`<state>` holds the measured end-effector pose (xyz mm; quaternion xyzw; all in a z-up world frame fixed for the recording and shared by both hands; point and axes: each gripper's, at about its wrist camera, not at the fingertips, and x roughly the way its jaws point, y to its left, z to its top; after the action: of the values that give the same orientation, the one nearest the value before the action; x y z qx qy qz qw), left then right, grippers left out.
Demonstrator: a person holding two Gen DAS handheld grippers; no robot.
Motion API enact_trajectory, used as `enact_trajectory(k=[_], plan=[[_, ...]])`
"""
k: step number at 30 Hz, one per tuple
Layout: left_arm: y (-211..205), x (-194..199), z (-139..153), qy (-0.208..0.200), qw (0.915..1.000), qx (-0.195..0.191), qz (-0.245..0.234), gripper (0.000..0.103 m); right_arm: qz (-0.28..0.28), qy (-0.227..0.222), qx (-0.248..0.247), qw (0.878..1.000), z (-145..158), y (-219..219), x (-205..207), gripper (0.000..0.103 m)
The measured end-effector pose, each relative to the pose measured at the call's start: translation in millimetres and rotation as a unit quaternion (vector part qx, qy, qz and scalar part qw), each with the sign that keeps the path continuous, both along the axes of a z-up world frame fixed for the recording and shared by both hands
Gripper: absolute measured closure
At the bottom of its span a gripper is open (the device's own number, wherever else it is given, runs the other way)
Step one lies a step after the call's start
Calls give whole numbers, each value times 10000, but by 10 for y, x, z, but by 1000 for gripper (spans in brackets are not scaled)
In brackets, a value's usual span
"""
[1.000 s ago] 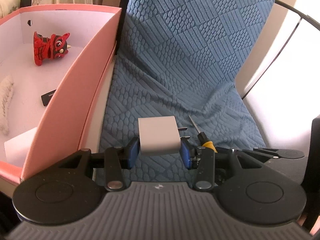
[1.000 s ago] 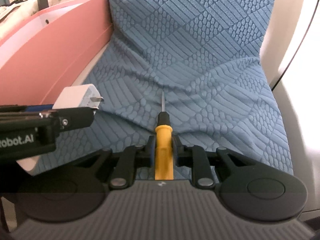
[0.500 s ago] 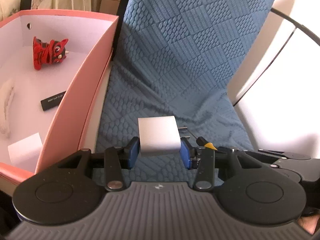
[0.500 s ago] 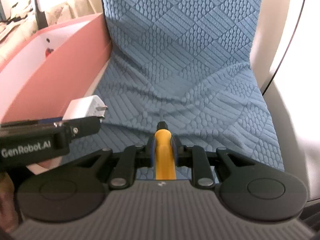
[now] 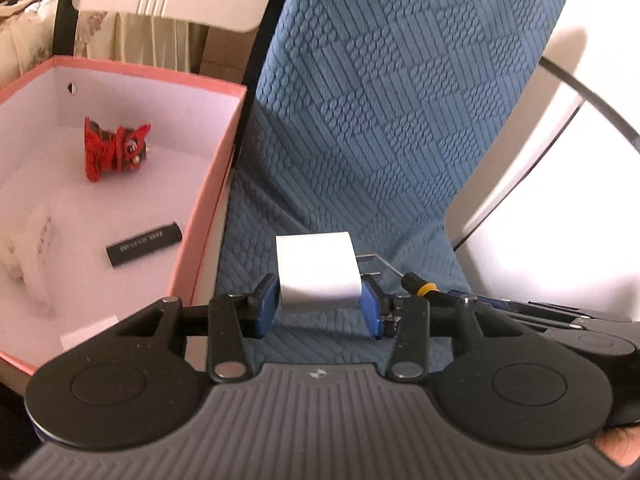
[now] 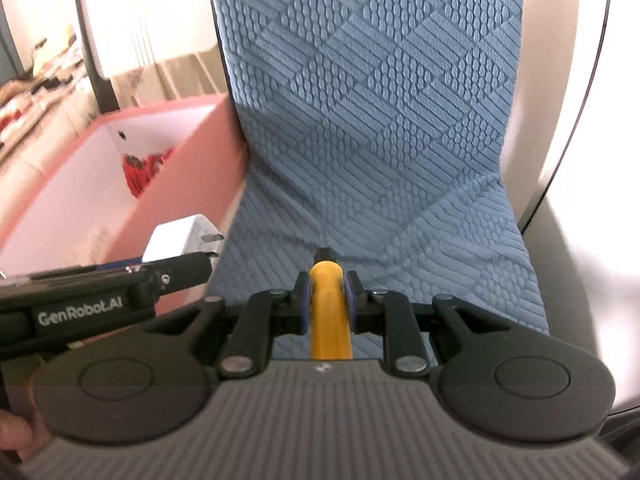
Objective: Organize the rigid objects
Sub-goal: 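Carry the charger and screwdriver over the pink box with both grippers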
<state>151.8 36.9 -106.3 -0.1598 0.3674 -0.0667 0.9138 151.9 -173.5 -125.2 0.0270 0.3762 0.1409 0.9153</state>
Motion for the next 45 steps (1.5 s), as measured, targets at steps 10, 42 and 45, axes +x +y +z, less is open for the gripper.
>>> enact_trajectory(k=[10,42,45], plan=[[183,92,448,-354,9994,-3,45,53,111,-452,95,9989,433,88,40,82],[1478,117,1274,-1024,9914,233,785,53,984,-1256,207,9870,1402,1199,256,82],[1633,109,1167,-925,9917,193,876,53,1118,-1177,194,9865,1340,1354,276,82]])
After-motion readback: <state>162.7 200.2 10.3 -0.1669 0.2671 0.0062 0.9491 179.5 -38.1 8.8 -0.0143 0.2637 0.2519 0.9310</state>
